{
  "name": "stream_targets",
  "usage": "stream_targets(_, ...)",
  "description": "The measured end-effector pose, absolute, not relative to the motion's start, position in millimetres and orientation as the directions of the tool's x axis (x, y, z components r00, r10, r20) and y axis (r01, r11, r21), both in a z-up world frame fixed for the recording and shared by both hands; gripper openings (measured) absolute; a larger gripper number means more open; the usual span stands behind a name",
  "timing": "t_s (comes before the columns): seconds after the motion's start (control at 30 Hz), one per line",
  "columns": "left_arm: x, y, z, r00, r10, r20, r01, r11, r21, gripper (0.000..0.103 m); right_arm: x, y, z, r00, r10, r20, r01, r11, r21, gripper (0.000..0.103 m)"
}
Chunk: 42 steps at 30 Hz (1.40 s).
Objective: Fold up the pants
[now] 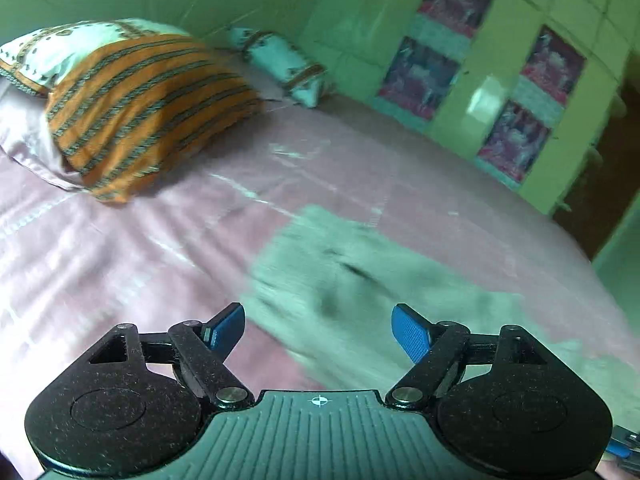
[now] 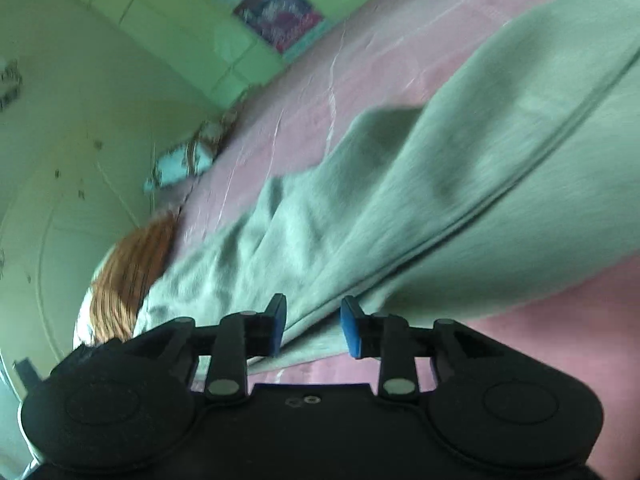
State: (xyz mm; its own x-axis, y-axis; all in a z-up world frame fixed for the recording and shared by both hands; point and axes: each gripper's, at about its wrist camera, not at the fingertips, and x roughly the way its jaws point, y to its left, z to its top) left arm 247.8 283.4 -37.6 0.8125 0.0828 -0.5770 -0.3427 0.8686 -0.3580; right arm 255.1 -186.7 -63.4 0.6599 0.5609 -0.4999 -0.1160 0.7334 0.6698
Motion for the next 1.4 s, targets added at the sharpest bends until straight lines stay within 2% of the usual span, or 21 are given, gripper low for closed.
stream_targets(0.1,250.6,232.5,-40.6,0.799,0.003,-0.601,-0.277,0.890,-0.363,0.079,245.2,-213.0,-61.0,0.711,0.517,-0.477,-0.073,0.728,0.681,0.023)
stream_targets(0.27,259.4,169.5,-54.2,0.777,0.026,-0.629,-0.306,0.889,-0.341,0.079,242.2,-244.6,-63.5,0.745,0.467,-0.477,-0.008,0.721,0.693,0.022)
stream_targets(0.4,271.1,135.9,-53.0,0.767,0.090,-0.635,-0.278,0.939,-0.203,0.079,239.3,-248.8,-59.8,0.761,0.443,-0.474,-0.025,0.751,0.660,0.022)
stream_targets(0.47,275.9,125.9,-50.8,0.767,0.089,-0.635,-0.255,0.951,-0.175,0.080,240.3,-253.9,-60.8,0.767,0.433,-0.473,-0.021,0.754,0.657,0.022)
stream_targets(0.57,288.8,119.7,-60.8,0.712,0.114,-0.693,-0.264,0.958,-0.114,0.080,247.0,-265.4,-67.6,0.767,0.442,-0.466,-0.005,0.730,0.684,0.022)
stream_targets(0.7,288.4,102.8,-65.8,0.698,0.174,-0.695,-0.241,0.970,0.001,0.080,255.8,-270.7,-71.1,0.753,0.452,-0.478,-0.011,0.736,0.677,0.022)
stream_targets(0.93,285.0,103.0,-69.4,0.709,0.167,-0.686,-0.255,0.967,-0.027,0.082,288.0,-264.0,-86.5,0.723,0.460,-0.516,0.034,0.722,0.691,0.022)
stream_targets(1.13,292.1,107.1,-75.9,0.717,0.147,-0.681,-0.252,0.966,-0.056,0.086,301.1,-261.6,-100.0,0.703,0.503,-0.502,0.073,0.652,0.755,0.021)
stream_targets(1.2,292.2,106.5,-76.1,0.718,0.146,-0.681,-0.249,0.967,-0.055,0.087,303.5,-261.1,-100.5,0.705,0.492,-0.511,0.071,0.668,0.741,0.001)
stream_targets(1.4,289.8,111.2,-74.7,0.724,0.121,-0.680,-0.235,0.969,-0.078,0.087,273.4,-258.4,-66.7,0.751,0.466,-0.468,-0.054,0.750,0.659,0.000)
